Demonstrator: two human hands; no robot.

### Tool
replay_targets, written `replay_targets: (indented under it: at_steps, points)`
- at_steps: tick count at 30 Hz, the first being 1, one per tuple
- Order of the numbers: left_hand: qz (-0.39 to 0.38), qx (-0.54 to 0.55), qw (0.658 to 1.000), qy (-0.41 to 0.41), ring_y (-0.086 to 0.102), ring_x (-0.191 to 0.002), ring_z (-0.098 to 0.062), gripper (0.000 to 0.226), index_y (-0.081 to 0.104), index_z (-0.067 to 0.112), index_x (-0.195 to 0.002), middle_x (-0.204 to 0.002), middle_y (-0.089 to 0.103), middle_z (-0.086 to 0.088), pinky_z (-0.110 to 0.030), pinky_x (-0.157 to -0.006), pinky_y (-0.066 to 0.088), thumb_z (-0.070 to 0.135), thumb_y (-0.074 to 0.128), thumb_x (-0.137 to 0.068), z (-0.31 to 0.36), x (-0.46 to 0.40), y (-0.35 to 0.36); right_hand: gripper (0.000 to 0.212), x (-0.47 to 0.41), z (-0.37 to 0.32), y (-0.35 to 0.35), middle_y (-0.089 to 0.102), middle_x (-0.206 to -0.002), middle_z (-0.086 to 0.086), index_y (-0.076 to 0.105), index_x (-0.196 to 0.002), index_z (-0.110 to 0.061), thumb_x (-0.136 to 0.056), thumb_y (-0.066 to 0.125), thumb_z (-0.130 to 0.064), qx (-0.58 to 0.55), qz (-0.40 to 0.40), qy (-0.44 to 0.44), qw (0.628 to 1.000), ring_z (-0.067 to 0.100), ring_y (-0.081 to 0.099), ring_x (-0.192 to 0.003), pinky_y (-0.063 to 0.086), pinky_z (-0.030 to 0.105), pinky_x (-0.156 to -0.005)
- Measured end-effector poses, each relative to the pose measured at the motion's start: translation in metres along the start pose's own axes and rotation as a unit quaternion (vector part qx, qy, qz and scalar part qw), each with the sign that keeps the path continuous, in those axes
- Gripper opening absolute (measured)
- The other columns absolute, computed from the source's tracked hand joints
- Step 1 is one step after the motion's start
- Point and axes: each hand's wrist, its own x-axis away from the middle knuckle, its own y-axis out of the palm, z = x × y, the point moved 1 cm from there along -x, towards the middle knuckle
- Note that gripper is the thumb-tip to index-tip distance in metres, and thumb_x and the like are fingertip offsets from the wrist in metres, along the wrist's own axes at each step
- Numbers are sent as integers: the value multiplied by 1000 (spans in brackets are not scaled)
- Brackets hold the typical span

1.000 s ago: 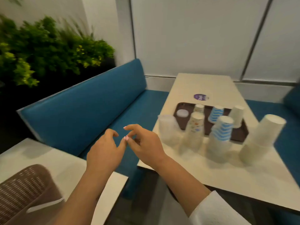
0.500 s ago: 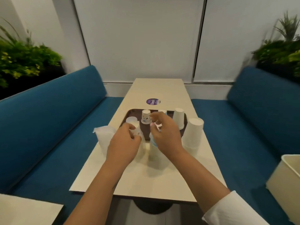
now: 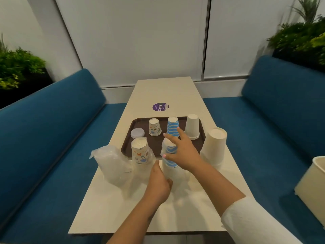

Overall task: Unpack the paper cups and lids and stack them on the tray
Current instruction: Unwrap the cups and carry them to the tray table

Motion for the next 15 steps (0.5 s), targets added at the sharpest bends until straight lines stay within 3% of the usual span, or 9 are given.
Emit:
replay_targets:
  at_steps: [4, 8, 13, 15]
  points:
    - [-18, 6, 1000, -12, 49, -112, -12, 56, 36, 18, -130, -119, 47, 7, -22, -94, 40, -2, 58, -82, -17, -11, 7, 59, -7, 1, 6, 36, -143, -1, 46, -137, -38, -84, 69, -28, 25, -6, -12, 1000, 19, 41, -130, 38, 30, -102]
    - [-39, 36, 998, -24, 49, -124, -23, 77, 27, 12, -144, -135, 48, -4, -41, -104, 43, 7, 66, -78, -28, -20, 15, 52, -3, -1, 0, 48, -124, -4, 53, -129, -38, -80, 71, -31, 45, 11, -3, 999, 16, 52, -112, 38, 24, -91]
    - [-27, 115, 993, -7, 48, -124, -13, 104, 27, 20, -144, -136, 47, 4, -37, -105, 44, 44, 81, -57, -36, -15, 22, 52, 9, -5, -8, 51, -115, -10, 58, -121, -45, -73, 76, -33, 40, -29, -4, 999, 7, 50, -105, 38, 22, -87]
    - [-58, 175, 983, 1, 43, -125, 0, 110, 21, 28, -145, -138, 39, 17, -21, -101, 43, 61, 73, -55, -35, -8, 19, 53, 14, -3, -11, 54, -113, -8, 62, -116, -46, -70, 78, -24, -2, -57, -10, 998, 7, 51, -104, 41, 24, -89]
